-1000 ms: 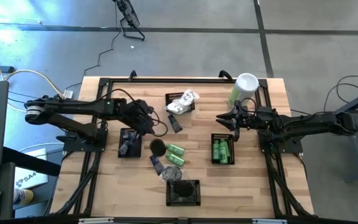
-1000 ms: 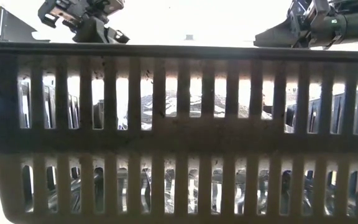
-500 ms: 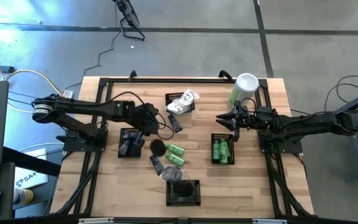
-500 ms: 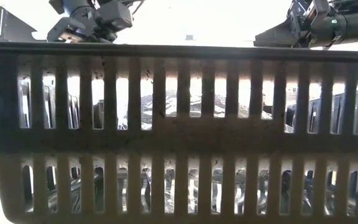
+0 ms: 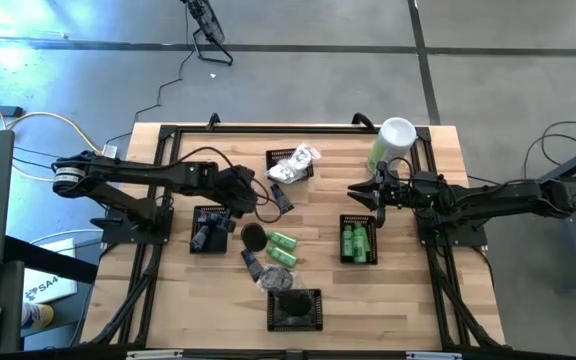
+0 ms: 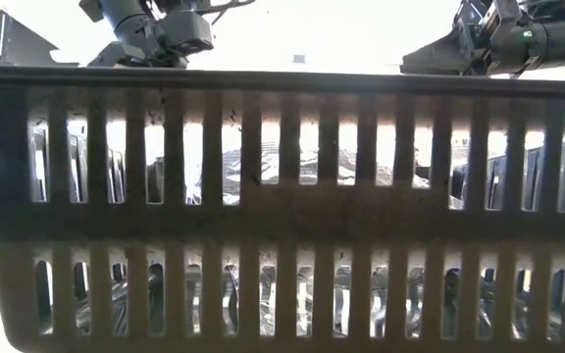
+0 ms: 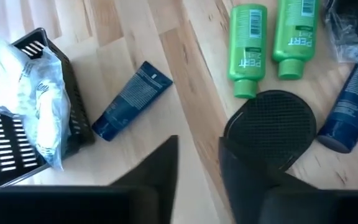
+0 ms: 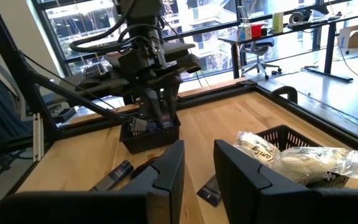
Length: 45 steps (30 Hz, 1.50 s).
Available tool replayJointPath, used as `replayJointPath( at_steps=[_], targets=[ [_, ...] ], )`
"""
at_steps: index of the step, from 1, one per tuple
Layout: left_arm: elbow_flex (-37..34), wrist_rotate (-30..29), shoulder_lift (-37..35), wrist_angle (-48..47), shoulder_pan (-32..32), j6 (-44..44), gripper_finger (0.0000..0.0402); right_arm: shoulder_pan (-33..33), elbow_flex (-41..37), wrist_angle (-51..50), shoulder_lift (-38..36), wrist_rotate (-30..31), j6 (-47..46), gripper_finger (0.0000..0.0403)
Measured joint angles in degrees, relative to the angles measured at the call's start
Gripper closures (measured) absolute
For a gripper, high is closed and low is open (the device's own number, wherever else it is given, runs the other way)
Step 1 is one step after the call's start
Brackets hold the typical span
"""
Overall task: Pick & Place Travel size toiletries
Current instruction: Put the blue bottle into the middle left black bin
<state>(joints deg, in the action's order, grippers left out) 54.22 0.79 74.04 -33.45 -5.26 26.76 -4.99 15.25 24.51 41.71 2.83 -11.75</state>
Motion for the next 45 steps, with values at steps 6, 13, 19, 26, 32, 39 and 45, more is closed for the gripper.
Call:
replayJointPath(
  at_steps=[6, 13, 19, 26, 32, 39, 45],
  targets=[
    [0.0, -0.29, 0.0, 0.42, 0.02, -0.02, 0.0178, 0.02, 0.01, -0.09, 0.0, 0.0, 0.0, 0.0324],
    [0.0, 3.86, 0.0, 0.55, 0.04, -0.02, 0.0105, 0.0, 0.0, -0.15, 0.0, 0.0, 0.0, 0.0324],
    [0.0, 4.63, 0.0, 0.5, 3.99, 0.25, 0.0101, 0.02, 0.02, -0.72, 0.0, 0.0, 0.02, 0.0324],
    [0.0, -1.68, 0.0, -0.38, 11.96, 1.08, 0.0101, 0.02, 0.0, -0.74, 0.0, 0.0, 0.02, 0.0324],
    [0.09, -1.68, 1.18, -4.84, 14.86, -4.74, 0.0101, 0.0, 0.0, -0.76, 0.0, 0.0, 0.02, 0.0324],
    [0.13, -0.81, 6.63, -3.82, 17.64, -6.06, 0.0101, 0.02, 0.0, -1.24, -0.02, 0.0, 1.11, 0.0324],
    [0.1, 1.37, 11.41, -3.36, 18.93, -6.08, 0.0101, 0.01, 0.0, -1.28, -0.02, 0.01, 1.55, 0.0324]
  ],
)
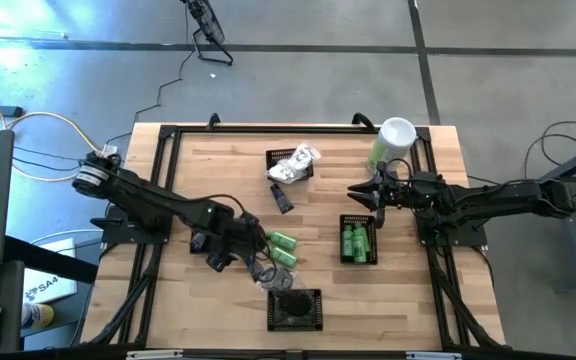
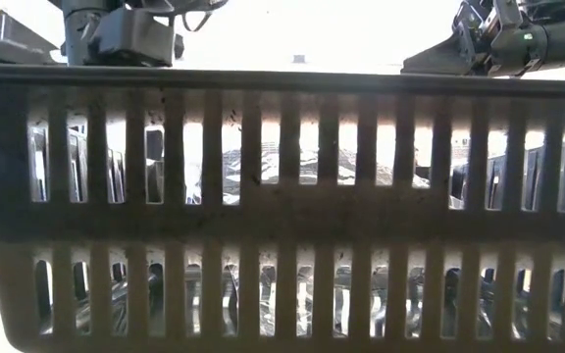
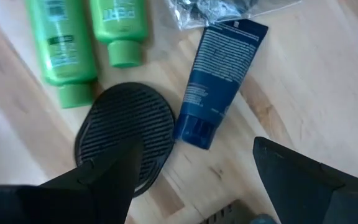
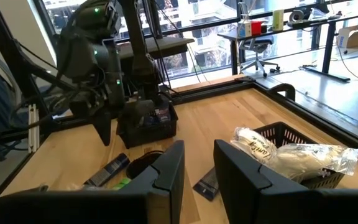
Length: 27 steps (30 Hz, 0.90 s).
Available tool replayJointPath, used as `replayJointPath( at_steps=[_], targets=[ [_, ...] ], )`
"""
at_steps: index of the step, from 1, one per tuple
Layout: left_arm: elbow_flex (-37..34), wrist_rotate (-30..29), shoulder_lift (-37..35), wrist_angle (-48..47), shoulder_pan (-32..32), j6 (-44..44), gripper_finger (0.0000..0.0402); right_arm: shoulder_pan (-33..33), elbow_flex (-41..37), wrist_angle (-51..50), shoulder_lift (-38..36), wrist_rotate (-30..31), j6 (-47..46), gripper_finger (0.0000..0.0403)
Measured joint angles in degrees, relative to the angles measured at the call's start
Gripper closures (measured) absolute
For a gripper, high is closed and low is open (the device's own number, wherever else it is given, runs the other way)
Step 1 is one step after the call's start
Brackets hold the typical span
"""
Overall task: Pick & Place Travel size toiletries
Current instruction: Put the blue bottle into the middle left black bin
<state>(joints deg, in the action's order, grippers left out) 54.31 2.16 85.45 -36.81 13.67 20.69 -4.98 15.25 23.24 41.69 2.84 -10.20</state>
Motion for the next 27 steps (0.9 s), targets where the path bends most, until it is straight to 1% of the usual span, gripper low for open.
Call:
replayJointPath(
  at_steps=[18, 27],
  targets=[
    [-0.03, -0.03, 6.21, 0.93, -0.13, -0.13, 0.0101, -0.01, 0.0, 0.01, 0.0, -0.01, 1.25, 0.0324],
    [-0.03, 0.0, 6.55, 1.86, -0.13, 0.0, 0.0101, -0.01, 0.0, 0.03, 0.0, -0.01, 1.27, 0.0324]
  ],
)
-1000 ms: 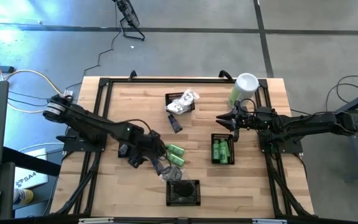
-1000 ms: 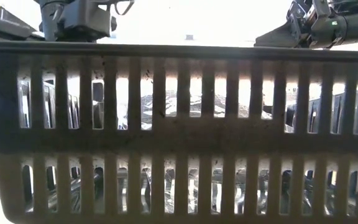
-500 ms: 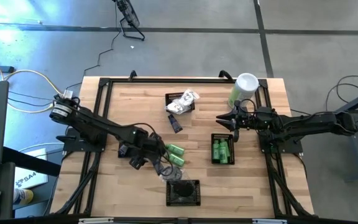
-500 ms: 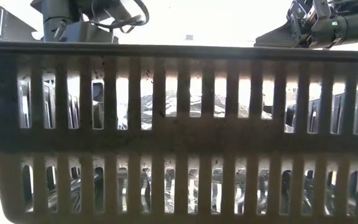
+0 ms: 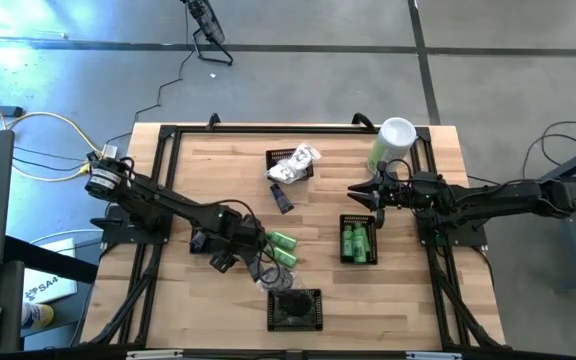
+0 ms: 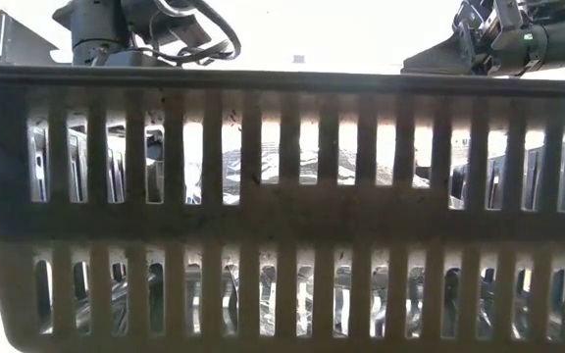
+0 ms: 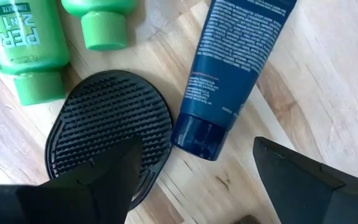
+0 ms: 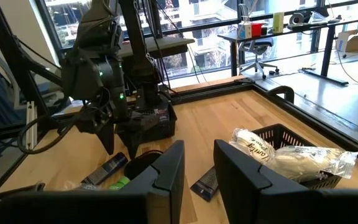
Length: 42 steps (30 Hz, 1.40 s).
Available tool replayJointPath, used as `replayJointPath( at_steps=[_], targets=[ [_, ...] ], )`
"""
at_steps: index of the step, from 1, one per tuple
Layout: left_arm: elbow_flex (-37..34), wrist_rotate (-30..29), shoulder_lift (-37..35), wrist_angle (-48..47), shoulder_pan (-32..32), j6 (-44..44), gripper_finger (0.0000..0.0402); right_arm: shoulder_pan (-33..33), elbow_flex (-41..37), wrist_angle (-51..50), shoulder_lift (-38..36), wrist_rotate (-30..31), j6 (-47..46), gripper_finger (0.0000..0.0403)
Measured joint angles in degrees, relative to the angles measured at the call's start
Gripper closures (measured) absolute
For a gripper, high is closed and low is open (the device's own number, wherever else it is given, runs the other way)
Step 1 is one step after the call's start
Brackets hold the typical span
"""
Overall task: Pick & Place Travel size toiletries
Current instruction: Put the blue bottle into the middle left black bin
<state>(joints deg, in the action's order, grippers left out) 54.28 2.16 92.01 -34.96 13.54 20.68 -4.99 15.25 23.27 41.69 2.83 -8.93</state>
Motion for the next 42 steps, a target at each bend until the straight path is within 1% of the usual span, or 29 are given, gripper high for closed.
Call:
replayJointPath(
  at_steps=[19, 27, 37, 39, 42],
  targets=[
    [-0.07, 1.27, 0.1, 1.02, 0.0, 0.01, 0.0101, 0.0, 0.0, 0.0, 0.0, 0.0, 0.0, 0.0324],
    [0.09, 3.05, 3.56, 2.53, 0.0, -0.02, 0.0101, 0.0, 0.0, 0.03, 0.0, 0.01, 0.0, 0.0324],
    [0.59, 2.08, 3.69, 1.53, 0.0, -0.34, 0.0101, 0.01, 0.0, -0.31, 0.0, 0.02, 0.19, 0.0324],
    [0.59, 1.94, 3.69, 1.43, 0.0, 0.03, 0.0106, 0.0, 0.0, -0.31, 0.0, 0.02, 0.18, 0.0324],
    [0.59, 1.71, 3.69, 1.46, 0.0, 0.03, 0.0127, 0.0, 0.01, -0.33, 0.0, 0.02, 0.19, 0.0324]
  ],
)
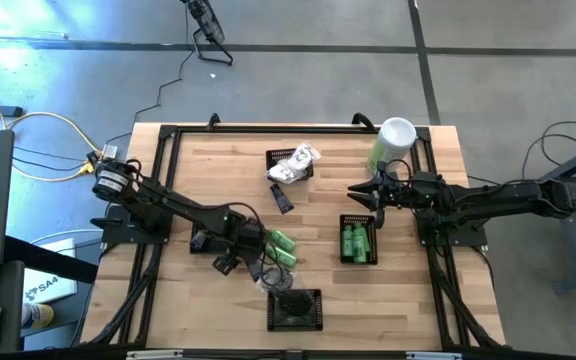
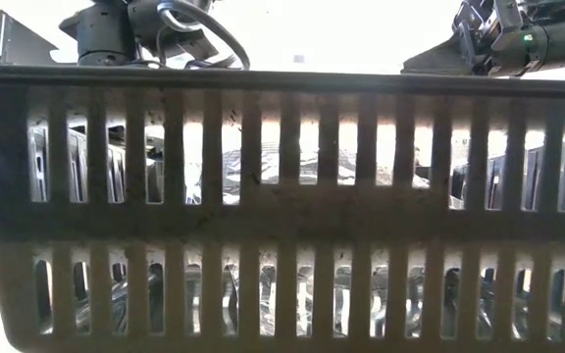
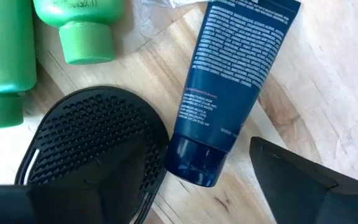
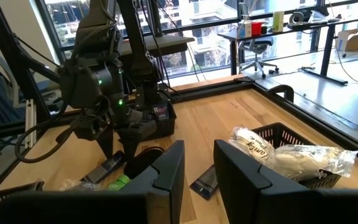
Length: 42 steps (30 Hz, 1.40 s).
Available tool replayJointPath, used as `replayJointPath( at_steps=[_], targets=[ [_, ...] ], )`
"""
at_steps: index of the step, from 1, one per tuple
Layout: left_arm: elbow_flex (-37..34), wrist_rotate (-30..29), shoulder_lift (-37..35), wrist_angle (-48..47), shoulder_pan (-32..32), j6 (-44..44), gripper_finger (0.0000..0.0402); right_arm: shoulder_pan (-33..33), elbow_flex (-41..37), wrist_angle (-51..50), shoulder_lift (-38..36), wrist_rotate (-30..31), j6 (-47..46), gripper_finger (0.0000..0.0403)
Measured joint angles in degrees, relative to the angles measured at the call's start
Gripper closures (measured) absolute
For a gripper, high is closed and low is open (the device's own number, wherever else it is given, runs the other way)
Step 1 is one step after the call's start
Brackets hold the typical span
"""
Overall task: Pick & Place Travel size toiletries
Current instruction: Put the blue bottle into the middle left black bin
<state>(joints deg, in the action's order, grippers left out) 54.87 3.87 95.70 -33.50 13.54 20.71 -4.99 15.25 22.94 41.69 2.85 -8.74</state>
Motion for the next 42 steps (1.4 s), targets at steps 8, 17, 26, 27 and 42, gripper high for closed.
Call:
replayJointPath(
  at_steps=[8, 17, 26, 27, 42],
  targets=[
    [0.0, -0.19, 0.02, -0.07, -0.02, -0.02, 0.0204, 0.0, 0.0, -0.04, 0.0, 0.0, 0.01, 0.0324],
    [0.02, 0.05, 0.02, -0.95, -0.02, -0.01, 0.025, 0.0, -0.01, -0.04, 0.0, 0.0, 0.01, 0.0324],
    [0.02, 0.05, 0.02, -0.93, -0.02, -0.07, 0.0259, 0.0, -0.01, -0.04, 0.0, 0.0, -0.01, 0.0324],
    [0.02, 0.05, 0.02, -0.9, -0.02, -0.3, 0.0258, 0.01, -0.01, -0.04, 0.0, 0.0, 0.01, 0.0324],
    [6.32, -3.28, 0.28, -8.78, -0.02, -1.55, 0.0259, 0.0, -0.01, -0.13, 0.0, 0.0, 0.01, 0.0324]
  ],
)
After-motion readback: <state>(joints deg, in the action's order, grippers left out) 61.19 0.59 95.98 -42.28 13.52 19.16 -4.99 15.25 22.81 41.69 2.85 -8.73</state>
